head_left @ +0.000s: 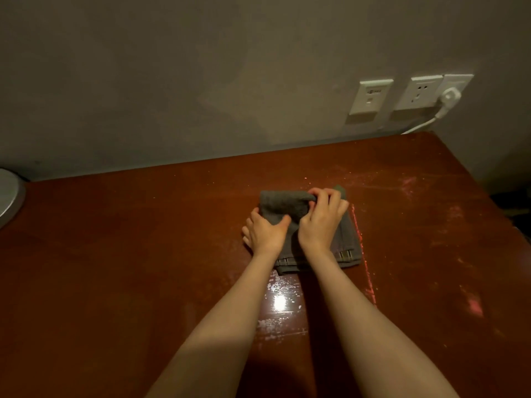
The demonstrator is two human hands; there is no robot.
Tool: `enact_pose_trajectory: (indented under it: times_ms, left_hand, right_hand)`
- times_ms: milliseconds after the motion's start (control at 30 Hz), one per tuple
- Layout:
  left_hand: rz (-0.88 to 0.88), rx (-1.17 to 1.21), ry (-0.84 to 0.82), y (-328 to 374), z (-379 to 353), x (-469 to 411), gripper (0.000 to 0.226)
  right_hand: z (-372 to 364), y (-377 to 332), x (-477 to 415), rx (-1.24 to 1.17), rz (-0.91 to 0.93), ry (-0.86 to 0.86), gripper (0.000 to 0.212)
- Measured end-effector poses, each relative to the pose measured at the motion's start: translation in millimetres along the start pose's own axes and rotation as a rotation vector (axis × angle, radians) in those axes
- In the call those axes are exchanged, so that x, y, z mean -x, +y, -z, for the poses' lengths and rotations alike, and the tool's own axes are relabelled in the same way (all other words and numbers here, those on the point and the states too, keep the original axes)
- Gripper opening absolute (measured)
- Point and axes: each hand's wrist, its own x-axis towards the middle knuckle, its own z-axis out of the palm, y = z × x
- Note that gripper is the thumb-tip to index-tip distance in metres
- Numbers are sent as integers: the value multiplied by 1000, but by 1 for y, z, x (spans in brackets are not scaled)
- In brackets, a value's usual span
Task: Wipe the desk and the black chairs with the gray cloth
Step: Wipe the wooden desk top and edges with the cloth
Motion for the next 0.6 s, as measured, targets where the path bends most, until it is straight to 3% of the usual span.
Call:
enact_pose_trajectory:
  times_ms: [100, 200, 333, 433, 600]
  left_hand:
    - [29, 82, -60, -5, 12, -10, 68]
    - [-24, 416, -113, -15, 34, -15, 38]
    - [-56, 612, -89, -24, 75, -16, 52]
    - [-55, 763, -136, -36, 114, -22, 35]
    - [-42, 821, -126, -70, 184, -41, 26]
  right_hand:
    - [1, -17, 4, -20, 86, 35, 22]
    - [-3, -31, 2, 28, 90, 61, 22]
    - [-19, -69, 8, 79, 110, 69, 30]
    - [-35, -105, 16, 41, 124, 59, 36]
    - [-73, -161, 43, -10, 138, -80, 41]
